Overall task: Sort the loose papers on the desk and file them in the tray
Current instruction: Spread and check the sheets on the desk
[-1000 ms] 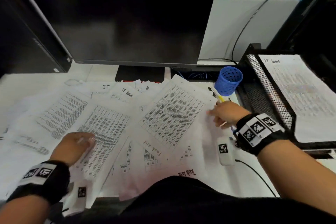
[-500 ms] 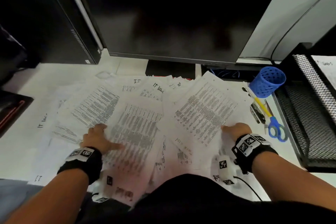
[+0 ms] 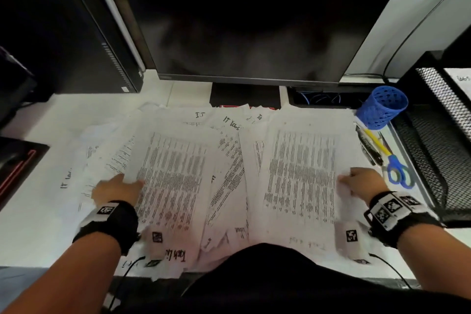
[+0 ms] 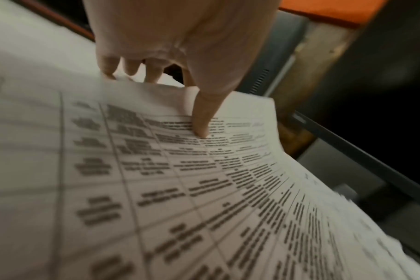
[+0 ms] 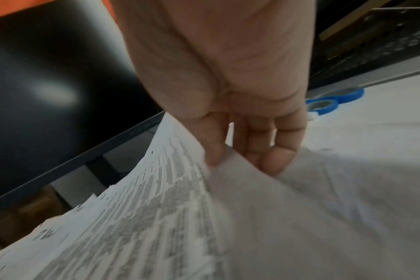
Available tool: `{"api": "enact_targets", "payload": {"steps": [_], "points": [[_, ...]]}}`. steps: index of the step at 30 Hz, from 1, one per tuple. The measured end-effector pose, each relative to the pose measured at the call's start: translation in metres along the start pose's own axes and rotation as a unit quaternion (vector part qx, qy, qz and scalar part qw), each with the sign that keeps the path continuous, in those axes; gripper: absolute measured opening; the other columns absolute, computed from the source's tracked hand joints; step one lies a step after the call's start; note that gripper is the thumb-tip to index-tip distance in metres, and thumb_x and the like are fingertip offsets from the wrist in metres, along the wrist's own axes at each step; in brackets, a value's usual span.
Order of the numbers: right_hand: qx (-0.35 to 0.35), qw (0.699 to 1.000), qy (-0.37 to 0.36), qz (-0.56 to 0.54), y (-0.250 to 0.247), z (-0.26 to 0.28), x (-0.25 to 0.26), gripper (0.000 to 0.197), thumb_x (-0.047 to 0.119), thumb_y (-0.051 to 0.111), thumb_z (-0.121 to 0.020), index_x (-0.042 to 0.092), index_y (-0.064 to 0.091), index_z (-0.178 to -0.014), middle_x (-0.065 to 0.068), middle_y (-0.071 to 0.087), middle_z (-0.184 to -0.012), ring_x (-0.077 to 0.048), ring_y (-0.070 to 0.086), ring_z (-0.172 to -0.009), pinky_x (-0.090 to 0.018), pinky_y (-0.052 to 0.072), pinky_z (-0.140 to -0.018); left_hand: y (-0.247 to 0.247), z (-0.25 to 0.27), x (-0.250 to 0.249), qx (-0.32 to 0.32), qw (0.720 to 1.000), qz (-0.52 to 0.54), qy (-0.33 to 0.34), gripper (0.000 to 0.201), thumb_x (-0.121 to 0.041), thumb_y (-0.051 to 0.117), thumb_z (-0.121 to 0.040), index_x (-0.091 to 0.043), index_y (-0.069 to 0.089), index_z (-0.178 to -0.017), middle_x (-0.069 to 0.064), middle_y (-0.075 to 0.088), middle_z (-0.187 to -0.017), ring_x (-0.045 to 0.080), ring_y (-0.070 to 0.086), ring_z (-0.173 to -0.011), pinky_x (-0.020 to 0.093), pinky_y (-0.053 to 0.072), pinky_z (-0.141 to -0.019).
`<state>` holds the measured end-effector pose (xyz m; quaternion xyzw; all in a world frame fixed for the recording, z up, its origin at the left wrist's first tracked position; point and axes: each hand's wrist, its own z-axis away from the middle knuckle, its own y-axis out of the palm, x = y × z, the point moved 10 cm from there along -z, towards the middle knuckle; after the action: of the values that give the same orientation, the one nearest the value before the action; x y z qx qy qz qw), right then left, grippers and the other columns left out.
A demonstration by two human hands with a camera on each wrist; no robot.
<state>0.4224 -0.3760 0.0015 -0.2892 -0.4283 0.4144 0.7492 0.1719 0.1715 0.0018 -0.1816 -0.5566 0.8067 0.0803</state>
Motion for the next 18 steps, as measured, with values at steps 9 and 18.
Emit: {"api": "enact_targets", "payload": {"steps": [9, 18], "points": [[-0.011, 0.999, 0.037, -0.012, 0.05, 0.025, 0.021, 0.078, 0.03, 0.082, -0.07, 0.0, 0.041, -0.13, -0.023, 0.049, -0.129, -0.039, 0.05, -0.117, -0.04, 0.044, -0.094, 0.017, -0.004, 0.048, -0.008, 0.983, 0.122, -0.14, 0.055, -0.055, 0.066, -0.069, -0.026, 0.06, -0.115, 0.017, 0.058, -0.111, 0.038, 0.061, -0.092, 0.047, 0.051, -0.088], [-0.091, 0.989, -0.017, -0.111, 0.028, 0.023, 0.017, 0.018, 0.018, 0.062, -0.087, 0.004, 0.062, -0.098, -0.014, 0.063, -0.094, -0.033, 0.06, -0.093, -0.031, 0.042, -0.076, 0.008, 0.003, 0.032, -0.036, 0.954, 0.296, -0.025, 0.016, -0.022, 0.07, -0.082, -0.013, 0.064, -0.094, 0.01, 0.067, -0.082, 0.028, 0.061, -0.066, 0.031, 0.047, -0.06]]}}
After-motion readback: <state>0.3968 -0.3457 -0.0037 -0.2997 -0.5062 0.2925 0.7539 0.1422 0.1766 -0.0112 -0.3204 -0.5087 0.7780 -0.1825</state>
